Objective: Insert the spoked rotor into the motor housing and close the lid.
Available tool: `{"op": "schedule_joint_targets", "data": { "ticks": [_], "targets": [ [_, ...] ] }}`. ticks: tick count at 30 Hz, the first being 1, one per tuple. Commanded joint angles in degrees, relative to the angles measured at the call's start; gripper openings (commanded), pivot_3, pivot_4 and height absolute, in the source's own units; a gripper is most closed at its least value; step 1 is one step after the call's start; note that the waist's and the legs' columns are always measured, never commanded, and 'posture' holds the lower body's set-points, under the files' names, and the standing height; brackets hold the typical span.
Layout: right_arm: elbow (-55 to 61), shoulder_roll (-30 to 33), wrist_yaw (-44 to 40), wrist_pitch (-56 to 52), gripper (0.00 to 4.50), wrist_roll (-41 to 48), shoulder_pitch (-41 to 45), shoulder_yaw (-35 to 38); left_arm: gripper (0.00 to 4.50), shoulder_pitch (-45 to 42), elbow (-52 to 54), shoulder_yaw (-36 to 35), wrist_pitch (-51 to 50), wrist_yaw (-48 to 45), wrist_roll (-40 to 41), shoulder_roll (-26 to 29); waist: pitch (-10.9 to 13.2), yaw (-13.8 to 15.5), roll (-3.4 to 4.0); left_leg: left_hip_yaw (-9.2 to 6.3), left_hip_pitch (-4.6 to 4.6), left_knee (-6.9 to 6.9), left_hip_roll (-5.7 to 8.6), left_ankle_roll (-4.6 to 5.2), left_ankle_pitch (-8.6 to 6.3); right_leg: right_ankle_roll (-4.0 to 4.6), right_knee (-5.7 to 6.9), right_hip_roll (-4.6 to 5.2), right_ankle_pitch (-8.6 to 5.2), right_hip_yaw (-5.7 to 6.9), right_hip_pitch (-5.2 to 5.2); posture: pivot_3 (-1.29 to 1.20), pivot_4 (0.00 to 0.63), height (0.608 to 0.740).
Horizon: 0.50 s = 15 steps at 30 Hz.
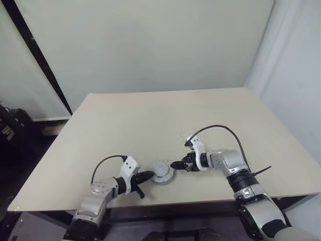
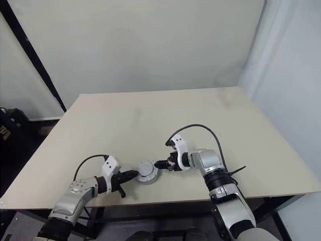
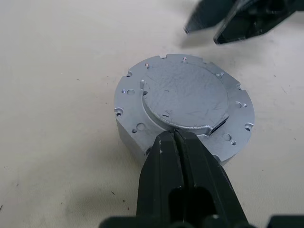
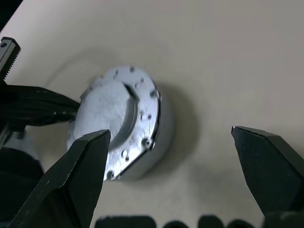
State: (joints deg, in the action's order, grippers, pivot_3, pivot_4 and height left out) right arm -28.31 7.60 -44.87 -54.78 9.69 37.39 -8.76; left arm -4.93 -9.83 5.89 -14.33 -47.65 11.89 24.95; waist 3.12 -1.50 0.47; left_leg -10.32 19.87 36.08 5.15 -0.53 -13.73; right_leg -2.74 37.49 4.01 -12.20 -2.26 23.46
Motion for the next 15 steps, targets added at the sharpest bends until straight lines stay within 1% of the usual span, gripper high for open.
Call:
{"op": "schedule_joint_targets", "data": {
  "ticks": [1, 7, 15],
  "targets": [
    [-0.30, -0.53, 1.56, -3.23, 4.46, 2.82, 0.51, 2.92, 0.00, -0.37, -0.91, 1.35, -0.33, -0.32, -0.99, -0.16, 0.00, 0.03, 0.00, 0.00, 0.01, 0.00, 0.00, 0.00, 0.00, 0.00, 0.00, 0.00, 0.00, 0.01, 0.00, 0.00, 0.000, 0.740],
    [-4.28, -2.51, 4.62, -8.57, 4.46, 6.36, 0.69, 8.15, 0.00, -0.41, -0.94, 1.39, -0.37, -0.57, -1.04, -0.18, -0.01, 0.02, 0.02, 0.01, 0.04, 0.00, 0.00, 0.00, 0.00, 0.00, -0.03, 0.00, 0.00, 0.00, 0.02, 0.00, 0.000, 0.740],
    [-9.02, -6.44, 8.70, -12.72, 4.46, 11.36, 1.69, 16.60, 0.00, -0.35, -0.86, 1.22, -0.34, -0.53, -1.07, -0.20, -0.02, -0.05, 0.05, 0.01, 0.01, -0.01, -0.02, 0.00, 0.00, -0.01, -0.05, -0.02, 0.00, 0.01, -0.02, 0.00, 0.000, 0.740]
  ]
}}
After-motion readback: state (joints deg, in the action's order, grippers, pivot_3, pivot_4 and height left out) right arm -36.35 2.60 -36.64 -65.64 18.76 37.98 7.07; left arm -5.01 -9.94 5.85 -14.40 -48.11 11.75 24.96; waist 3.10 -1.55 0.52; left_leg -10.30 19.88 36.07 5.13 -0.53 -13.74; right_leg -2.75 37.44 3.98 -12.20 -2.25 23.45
